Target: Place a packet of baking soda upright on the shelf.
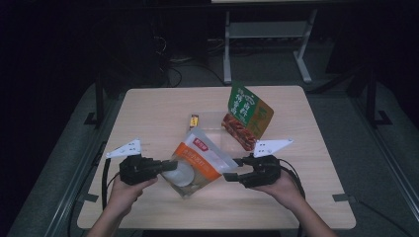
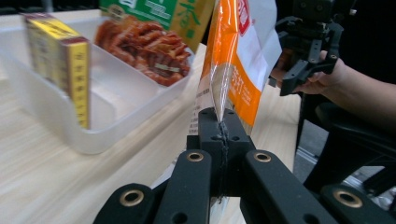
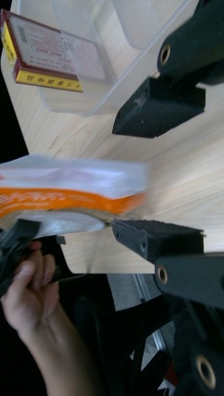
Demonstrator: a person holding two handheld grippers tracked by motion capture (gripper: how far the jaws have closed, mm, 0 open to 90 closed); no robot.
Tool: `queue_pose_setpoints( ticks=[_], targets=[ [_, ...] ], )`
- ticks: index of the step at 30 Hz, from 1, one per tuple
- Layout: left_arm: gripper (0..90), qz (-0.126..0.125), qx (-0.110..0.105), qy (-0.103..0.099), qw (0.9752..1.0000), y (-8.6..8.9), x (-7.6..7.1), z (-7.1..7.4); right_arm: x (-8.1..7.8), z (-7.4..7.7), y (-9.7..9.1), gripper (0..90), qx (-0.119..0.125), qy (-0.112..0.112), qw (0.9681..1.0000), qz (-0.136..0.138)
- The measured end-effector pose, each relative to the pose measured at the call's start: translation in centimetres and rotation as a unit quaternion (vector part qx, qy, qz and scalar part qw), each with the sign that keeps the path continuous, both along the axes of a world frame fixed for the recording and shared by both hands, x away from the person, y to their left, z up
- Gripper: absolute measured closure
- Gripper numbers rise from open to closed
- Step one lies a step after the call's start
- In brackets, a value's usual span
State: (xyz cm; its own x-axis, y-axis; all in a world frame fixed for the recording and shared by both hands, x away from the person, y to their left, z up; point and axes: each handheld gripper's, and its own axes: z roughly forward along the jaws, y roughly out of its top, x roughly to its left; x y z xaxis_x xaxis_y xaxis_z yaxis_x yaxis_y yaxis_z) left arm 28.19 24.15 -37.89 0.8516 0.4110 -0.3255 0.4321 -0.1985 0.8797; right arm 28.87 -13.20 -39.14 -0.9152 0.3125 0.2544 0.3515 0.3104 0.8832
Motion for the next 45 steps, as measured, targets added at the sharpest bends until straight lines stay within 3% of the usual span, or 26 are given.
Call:
queue_pose_setpoints(
  ticks=[4, 12, 20, 25, 30, 35, 37, 39, 42, 45],
  targets=[
    [90.0, -0.014, -0.005, 0.006, 0.9999, -0.9, 0.0, -0.3, 0.0, 0.1, -0.1, 56.1, 0.014, -0.002, 0.9999, 0.005],
    [90.0, -0.027, -0.012, 0.008, 0.9995, -1.7, -0.2, -0.5, -0.1, -0.1, 0.2, 69.6, 0.014, 0.002, 0.9997, 0.017],
    [90.0, -0.027, -0.015, 0.01, 0.9995, -1.8, -0.1, -0.6, -0.2, -0.3, 0.6, 86.6, 0.006, 0.003, 0.9997, 0.025],
    [89.9, -0.029, -0.009, 0.008, 0.9995, -2.0, -0.1, -0.8, -0.3, -0.3, 0.5, 89.8, -0.002, -0.004, 0.9996, 0.027],
    [89.6, -0.029, 0.016, -0.004, 0.9995, -2.7, 0.1, -1.1, -0.5, -0.1, 0.3, 90.0, -0.006, -0.01, 0.9986, 0.051],
    [87.8, -0.027, 0.025, -0.007, 0.9993, -3.1, 0.6, -1.5, -0.5, 0.1, -0.1, 90.0, 0.011, -0.002, 0.9979, 0.064],
    [79.0, -0.013, 0.051, -0.024, 0.9983, -3.2, 0.6, -1.6, -0.4, 0.2, -0.2, 90.0, 0.018, 0.001, 0.9974, 0.069],
    [66.4, -0.004, 0.066, -0.025, 0.9975, -3.1, 0.7, -1.7, -0.5, 0.3, -0.1, 90.0, 0.015, -0.003, 0.9973, 0.072],
    [57.9, 0.006, 0.085, -0.033, 0.9958, -2.9, 0.7, -1.9, -0.6, 0.2, 0.2, 90.0, 0.013, 0.002, 0.997, 0.076],
    [54.5, 0.004, 0.116, -0.04, 0.9924, -2.5, 0.6, -2.4, -0.6, 0.6, -0.3, 90.0, 0.023, -0.005, 0.9971, 0.072]
  ],
)
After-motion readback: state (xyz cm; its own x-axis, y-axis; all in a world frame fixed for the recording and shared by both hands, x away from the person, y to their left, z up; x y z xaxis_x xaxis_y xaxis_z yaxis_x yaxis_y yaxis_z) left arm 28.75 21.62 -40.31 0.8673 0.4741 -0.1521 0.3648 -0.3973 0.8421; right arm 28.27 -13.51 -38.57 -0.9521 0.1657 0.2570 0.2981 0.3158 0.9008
